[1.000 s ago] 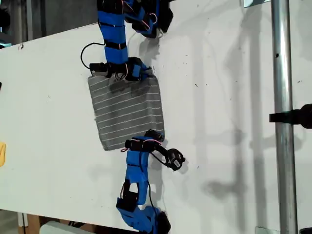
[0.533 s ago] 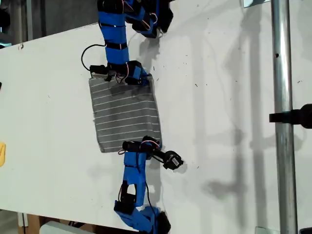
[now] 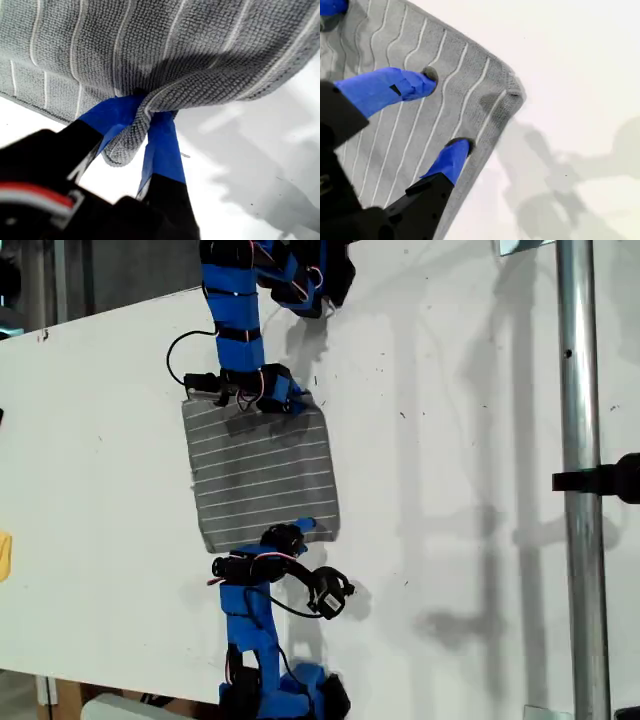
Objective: Grasp corners of a towel and fold twice.
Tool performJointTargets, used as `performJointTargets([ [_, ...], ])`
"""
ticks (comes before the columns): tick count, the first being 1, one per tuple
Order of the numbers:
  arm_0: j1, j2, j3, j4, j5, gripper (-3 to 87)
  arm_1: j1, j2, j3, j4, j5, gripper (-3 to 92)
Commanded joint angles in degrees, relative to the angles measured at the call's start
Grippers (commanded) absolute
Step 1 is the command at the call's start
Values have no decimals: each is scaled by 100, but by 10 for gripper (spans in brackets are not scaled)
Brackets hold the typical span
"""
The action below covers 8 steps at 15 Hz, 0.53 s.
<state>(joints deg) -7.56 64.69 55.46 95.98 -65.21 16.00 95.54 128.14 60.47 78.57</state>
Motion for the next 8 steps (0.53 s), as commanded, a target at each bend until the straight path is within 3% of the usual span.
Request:
performJointTargets([
  [1, -97, -378, -519, -185, 44, 221, -26, 62, -62, 0, -18, -3],
  [6, 35, -1854, -738, -650, -53, 231, -70, 114, -35, 0, 18, -3],
  [8, 0, -2065, -721, -519, -299, 101, -70, 176, 9, 0, 18, -3],
])
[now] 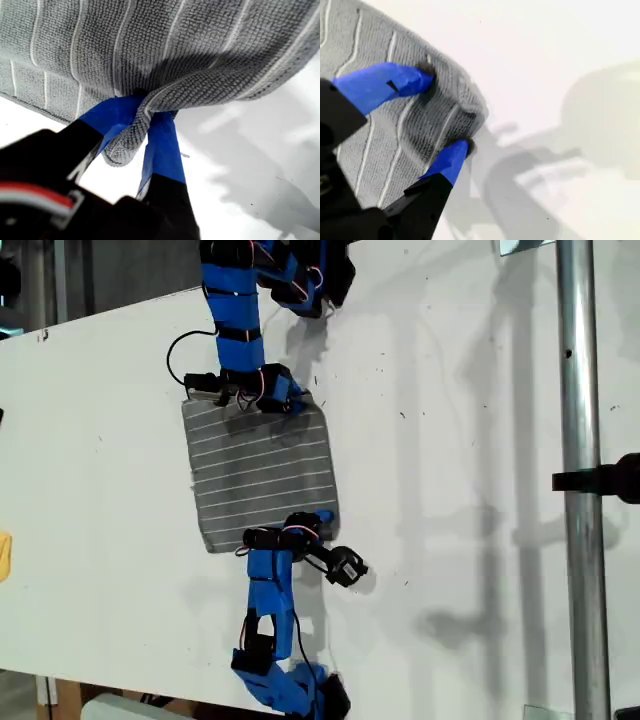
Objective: Grasp corners of a towel and fold twice.
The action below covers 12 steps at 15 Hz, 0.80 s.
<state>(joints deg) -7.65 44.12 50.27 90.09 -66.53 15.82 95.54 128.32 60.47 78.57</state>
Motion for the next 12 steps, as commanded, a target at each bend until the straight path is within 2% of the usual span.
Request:
performJointTargets([
  [1, -35, -70, -193, 149, -193, 34, -44, 193, 9, 0, 18, -3],
  [2, -44, -70, -185, 158, -97, -15, -44, 202, 9, 0, 9, -3],
  [3, -35, -18, -149, 237, -176, -28, -62, 229, 9, -9, 9, -3],
  [6, 26, 334, -97, 457, -220, -28, -352, 457, 0, -44, 62, -3],
  [8, 149, 984, 229, 554, -123, -26, -940, 721, -211, 53, 308, -3],
  [12, 659, 2399, 923, 563, -396, -21, -2426, 527, -1345, 396, 1002, -3],
])
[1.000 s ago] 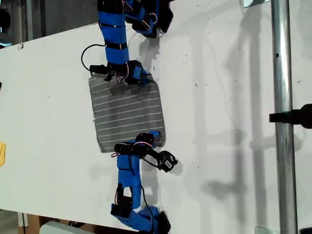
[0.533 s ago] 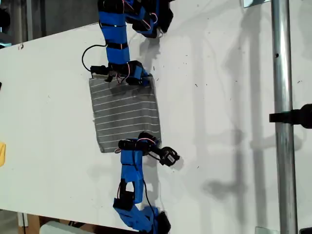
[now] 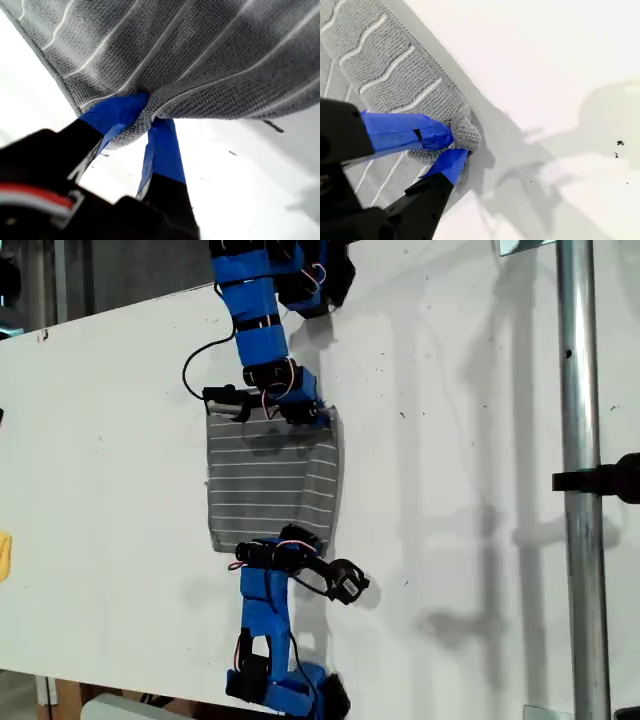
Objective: Grasp corners of a towel and fold twice.
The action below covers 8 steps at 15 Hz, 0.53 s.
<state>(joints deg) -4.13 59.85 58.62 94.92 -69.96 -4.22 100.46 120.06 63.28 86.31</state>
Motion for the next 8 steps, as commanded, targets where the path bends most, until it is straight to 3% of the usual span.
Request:
performJointTargets([
  [1, 519, 1072, 211, 79, -105, -22, -738, -9, -773, 158, 378, -3],
  [4, 1151, 1547, 378, 97, -765, -29, -1380, 0, -1723, 809, 738, -3],
  [8, 492, 1538, 686, 105, -360, -29, -527, 721, -1143, 1081, 290, -3],
])
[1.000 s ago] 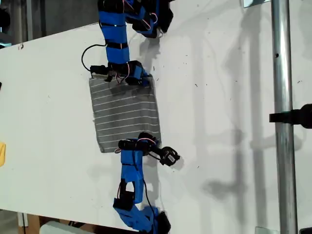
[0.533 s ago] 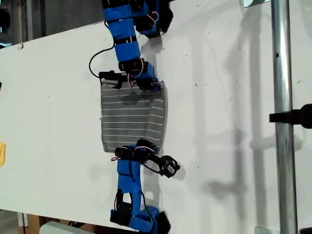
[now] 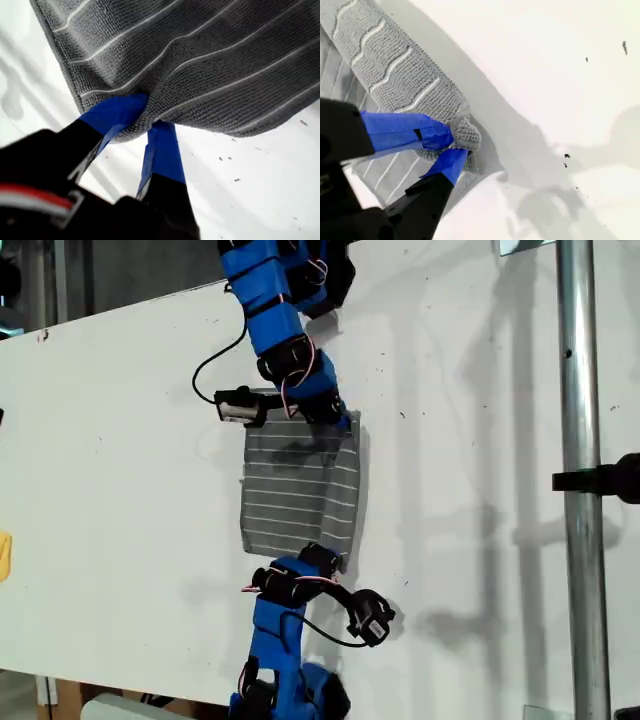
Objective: Grasp corners of a towel and fold twice.
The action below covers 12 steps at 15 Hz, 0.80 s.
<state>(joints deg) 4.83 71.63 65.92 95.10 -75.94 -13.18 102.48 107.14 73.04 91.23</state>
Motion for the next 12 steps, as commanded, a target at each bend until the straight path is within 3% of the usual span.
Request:
performJointTargets([
  [1, -721, 316, -35, 88, 519, -29, 747, 905, 475, 141, -413, -3],
  [7, -2777, -923, -1151, 70, 2725, -28, 3929, 1960, 1274, 185, -3076, -3],
  [10, -3656, -1116, -1723, 53, 3252, -28, 5142, 1670, 738, 0, -4289, -3],
  [12, -4113, -923, -1687, 70, 3243, -27, 5256, 1477, 281, 149, -4509, -3],
])
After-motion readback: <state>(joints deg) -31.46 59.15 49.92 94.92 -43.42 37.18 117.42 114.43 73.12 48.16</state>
